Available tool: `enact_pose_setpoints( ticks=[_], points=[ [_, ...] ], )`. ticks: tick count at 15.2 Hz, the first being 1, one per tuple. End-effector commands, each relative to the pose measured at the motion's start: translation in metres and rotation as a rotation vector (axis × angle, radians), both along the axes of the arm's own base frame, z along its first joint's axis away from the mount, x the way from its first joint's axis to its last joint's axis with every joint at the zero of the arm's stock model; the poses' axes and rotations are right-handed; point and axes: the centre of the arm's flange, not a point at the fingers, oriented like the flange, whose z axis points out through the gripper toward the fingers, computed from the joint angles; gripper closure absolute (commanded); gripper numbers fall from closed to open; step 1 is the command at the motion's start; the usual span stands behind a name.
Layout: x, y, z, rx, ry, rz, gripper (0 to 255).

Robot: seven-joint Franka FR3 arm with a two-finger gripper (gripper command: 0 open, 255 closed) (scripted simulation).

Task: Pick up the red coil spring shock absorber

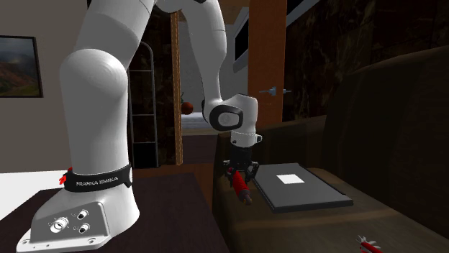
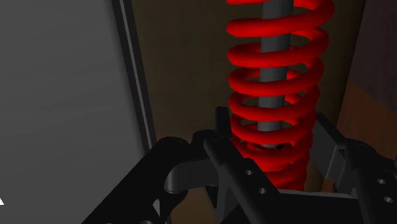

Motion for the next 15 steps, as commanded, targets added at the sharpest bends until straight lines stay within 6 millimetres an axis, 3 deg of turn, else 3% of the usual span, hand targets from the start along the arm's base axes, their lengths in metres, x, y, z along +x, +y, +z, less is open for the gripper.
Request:
enact_pose_setpoints(
  ticks=[1,15],
  points=[
    [-0.001,0.000,0.005,0.000,0.002,0.000,255],
    [-0.001,0.000,0.079,0.000,0.002,0.000,255]
  ],
)
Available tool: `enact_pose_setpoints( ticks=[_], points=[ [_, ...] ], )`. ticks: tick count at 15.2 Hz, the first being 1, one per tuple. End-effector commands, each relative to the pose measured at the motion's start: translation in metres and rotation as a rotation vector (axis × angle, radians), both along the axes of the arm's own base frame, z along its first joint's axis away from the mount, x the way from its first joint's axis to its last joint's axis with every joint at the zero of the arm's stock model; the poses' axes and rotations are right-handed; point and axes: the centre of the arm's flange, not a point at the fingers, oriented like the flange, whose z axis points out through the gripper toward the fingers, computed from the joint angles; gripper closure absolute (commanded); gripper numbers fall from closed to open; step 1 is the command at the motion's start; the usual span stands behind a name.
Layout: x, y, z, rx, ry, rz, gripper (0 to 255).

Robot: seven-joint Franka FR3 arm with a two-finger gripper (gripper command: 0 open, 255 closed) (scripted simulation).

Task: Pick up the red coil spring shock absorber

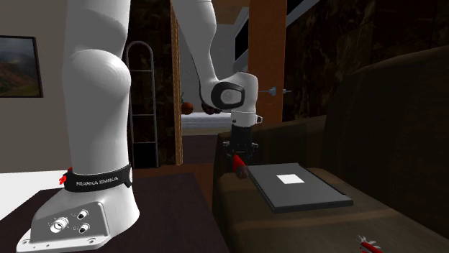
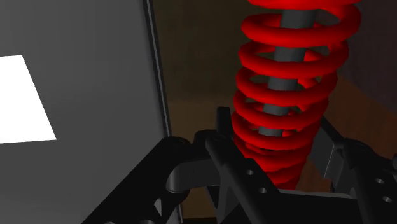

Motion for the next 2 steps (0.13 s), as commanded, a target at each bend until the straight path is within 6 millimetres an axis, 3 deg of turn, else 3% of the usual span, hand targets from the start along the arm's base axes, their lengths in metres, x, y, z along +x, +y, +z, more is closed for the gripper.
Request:
enact_pose_setpoints(
  ticks=[1,2],
  points=[
    [0.0005,0.0000,0.0062,0.000,0.000,0.000,255],
    [0.0004,0.0000,0.0062,0.000,0.000,0.000,255]
  ],
)
